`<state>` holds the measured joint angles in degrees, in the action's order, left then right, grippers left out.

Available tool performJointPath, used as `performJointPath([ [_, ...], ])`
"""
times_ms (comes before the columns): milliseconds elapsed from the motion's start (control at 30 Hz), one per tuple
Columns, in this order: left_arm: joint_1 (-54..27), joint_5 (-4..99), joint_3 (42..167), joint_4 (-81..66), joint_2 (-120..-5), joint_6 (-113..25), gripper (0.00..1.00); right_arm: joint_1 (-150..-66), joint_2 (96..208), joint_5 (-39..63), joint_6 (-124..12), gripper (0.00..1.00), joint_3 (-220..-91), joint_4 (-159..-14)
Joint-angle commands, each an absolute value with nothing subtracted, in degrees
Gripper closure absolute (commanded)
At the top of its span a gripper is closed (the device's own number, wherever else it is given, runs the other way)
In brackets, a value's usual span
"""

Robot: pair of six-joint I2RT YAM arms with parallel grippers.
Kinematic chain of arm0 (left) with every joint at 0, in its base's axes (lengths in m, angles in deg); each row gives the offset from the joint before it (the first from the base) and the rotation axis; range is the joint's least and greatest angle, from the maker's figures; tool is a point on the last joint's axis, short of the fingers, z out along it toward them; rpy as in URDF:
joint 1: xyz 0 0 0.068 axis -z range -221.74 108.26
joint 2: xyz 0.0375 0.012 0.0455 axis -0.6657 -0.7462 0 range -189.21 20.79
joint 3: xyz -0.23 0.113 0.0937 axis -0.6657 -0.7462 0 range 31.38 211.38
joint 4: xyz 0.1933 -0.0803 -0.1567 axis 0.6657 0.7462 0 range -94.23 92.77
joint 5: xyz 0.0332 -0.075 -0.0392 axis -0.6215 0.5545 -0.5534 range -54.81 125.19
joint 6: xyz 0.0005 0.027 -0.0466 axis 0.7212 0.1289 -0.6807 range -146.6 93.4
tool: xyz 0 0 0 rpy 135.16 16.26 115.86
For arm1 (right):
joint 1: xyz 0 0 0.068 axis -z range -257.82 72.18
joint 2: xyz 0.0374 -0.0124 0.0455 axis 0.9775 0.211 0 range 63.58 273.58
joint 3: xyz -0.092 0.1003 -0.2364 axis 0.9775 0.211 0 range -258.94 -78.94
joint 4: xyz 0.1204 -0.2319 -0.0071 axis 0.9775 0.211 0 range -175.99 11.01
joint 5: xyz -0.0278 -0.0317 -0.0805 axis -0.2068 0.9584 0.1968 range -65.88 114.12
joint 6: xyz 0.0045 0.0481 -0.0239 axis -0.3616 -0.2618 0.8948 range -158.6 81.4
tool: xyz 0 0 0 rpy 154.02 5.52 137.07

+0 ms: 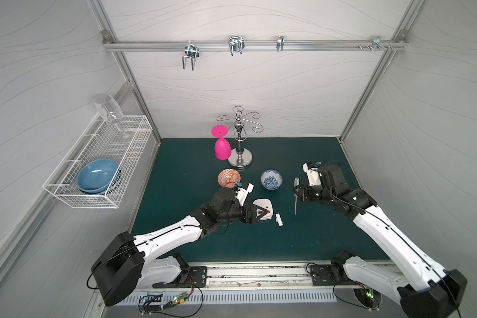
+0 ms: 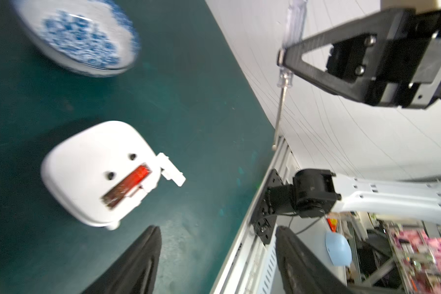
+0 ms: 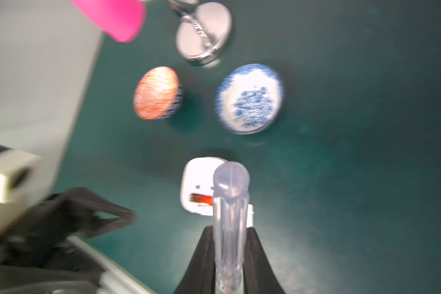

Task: Remove the battery from the alarm
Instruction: Pick up the screwdriver from the center of the board.

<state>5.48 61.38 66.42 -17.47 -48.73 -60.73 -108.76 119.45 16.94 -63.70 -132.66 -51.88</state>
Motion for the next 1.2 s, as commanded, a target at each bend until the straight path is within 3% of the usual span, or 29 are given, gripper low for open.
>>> performJointPath([
  [0, 9.38, 61.96, 72.2, -21.81, -51.86, -57.57, 0.24, -112.32, 117.46, 13.52, -72.38, 0.95, -130.85, -56.9],
  [167, 12.6, 61.11, 77.42, -21.05, -57.37, -56.58, 0.26, -117.35, 115.48, 14.03, -76.96, 0.96, -129.53, -61.38],
  [300, 12.75, 60.14, 78.41, -21.45, -58.75, -56.92, 0.36, -119.67, 114.74, 14.45, -79.19, 0.97, -128.53, -63.65],
  [400, 12.79, 60.0, 78.82, -21.65, -58.41, -56.77, 0.54, -120.41, 114.86, 14.38, -79.43, 0.97, -128.13, -64.03],
  [467, 12.75, 59.59, 78.87, -21.32, -58.04, -56.41, 0.77, -120.53, 114.86, 14.47, -79.32, 0.96, -128.07, -63.74],
  [567, 12.76, 58.05, 78.37, -19.58, -56.89, -54.74, 0.96, -120.39, 114.65, 15.66, -78.08, 0.86, -129.51, -60.39],
  [700, 12.76, 55.65, 78.52, -14.48, -54.97, -49.49, 1.0, -119.25, 116.18, 14.61, -75.54, 0.65, -132.97, -52.73],
  [767, 12.81, 55.5, 78.97, -12.98, -54.84, -47.23, 1.0, -119.32, 118.18, 12.58, -74.41, 0.61, -134.21, -50.76],
  [1033, 13.81, 57.38, 82.03, -9.54, -56.07, -38.92, 1.0, -119.7, 122.01, 10.34, -74.77, 0.6, -135.81, -50.95],
  [1167, 14.03, 58.19, 83.07, -8.4, -56.8, -36.13, 1.0, -119.85, 123.68, 8.85, -75.15, 0.66, -136.03, -51.34],
])
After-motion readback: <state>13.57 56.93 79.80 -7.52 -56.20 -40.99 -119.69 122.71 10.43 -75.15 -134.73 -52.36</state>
